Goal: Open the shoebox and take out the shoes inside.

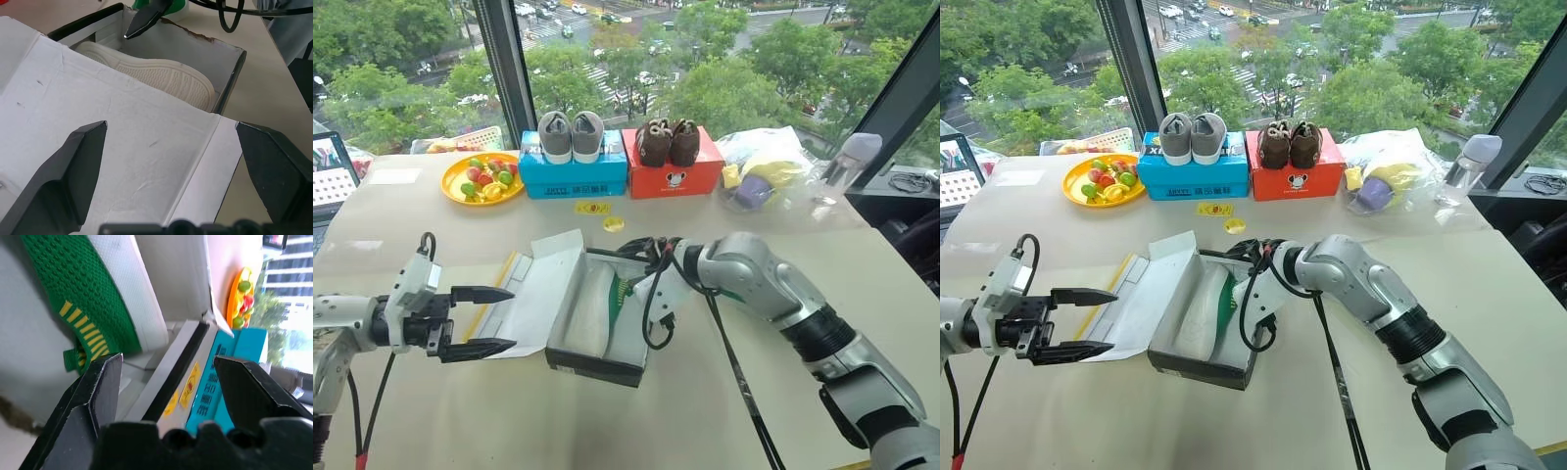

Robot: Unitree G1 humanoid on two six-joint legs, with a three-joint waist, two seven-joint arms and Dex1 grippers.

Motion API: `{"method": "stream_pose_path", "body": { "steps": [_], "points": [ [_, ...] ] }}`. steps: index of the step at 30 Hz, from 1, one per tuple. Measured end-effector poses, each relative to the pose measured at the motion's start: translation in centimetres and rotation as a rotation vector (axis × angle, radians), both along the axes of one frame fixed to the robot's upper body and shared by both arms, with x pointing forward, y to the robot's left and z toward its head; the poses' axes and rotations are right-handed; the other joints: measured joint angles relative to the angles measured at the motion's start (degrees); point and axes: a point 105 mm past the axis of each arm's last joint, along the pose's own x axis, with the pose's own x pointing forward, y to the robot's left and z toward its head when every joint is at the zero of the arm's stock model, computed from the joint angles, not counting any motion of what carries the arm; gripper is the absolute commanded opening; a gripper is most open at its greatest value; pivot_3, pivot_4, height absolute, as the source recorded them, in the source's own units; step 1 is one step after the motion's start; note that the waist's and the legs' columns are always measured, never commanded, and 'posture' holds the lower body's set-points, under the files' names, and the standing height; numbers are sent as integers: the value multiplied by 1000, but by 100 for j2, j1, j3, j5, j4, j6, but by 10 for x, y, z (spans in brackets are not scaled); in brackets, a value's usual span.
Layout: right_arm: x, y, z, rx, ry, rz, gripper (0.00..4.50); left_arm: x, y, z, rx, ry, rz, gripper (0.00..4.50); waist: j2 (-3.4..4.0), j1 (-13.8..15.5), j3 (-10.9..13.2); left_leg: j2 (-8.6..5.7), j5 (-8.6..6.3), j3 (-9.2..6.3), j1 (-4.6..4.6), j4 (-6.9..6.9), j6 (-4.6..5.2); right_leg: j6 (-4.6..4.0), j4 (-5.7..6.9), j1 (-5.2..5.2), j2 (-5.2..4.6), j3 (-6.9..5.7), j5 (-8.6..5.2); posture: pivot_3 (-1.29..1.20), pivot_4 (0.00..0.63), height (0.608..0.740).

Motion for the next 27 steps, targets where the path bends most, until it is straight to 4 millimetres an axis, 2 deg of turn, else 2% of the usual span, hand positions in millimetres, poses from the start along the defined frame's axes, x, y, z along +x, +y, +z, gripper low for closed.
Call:
{"method": "stream_pose_path", "body": {
  "steps": [7,15,21,24,27],
  "points": [
    [-20,20,-11,-99,-71,195,3687,1,1,1,2,-10,9,4500,0,-25,0,5,1,-4,12,3,0,-2,14,1,6,2,0,0,150,731],
    [-24,35,-28,-179,-102,299,3687,2,0,2,4,-19,23,4500,-1,-24,-2,8,2,-5,16,9,-3,-7,22,5,8,2,1,0,150,731],
    [-24,34,-48,-218,-53,322,3687,3,0,3,6,-25,31,4500,-2,-22,-2,6,7,-4,15,11,-10,-7,21,6,7,3,1,0,150,731],
    [-24,35,-49,-210,-44,321,3005,3,0,3,6,-25,31,4500,-2,-20,-2,7,6,-5,15,12,-10,-7,21,7,7,2,1,0,150,731],
    [-24,37,-46,-189,-48,322,2061,3,0,3,6,-25,31,4500,-1,-19,-2,7,6,-6,15,12,-10,-7,21,6,7,2,1,0,150,731]
  ]
}}
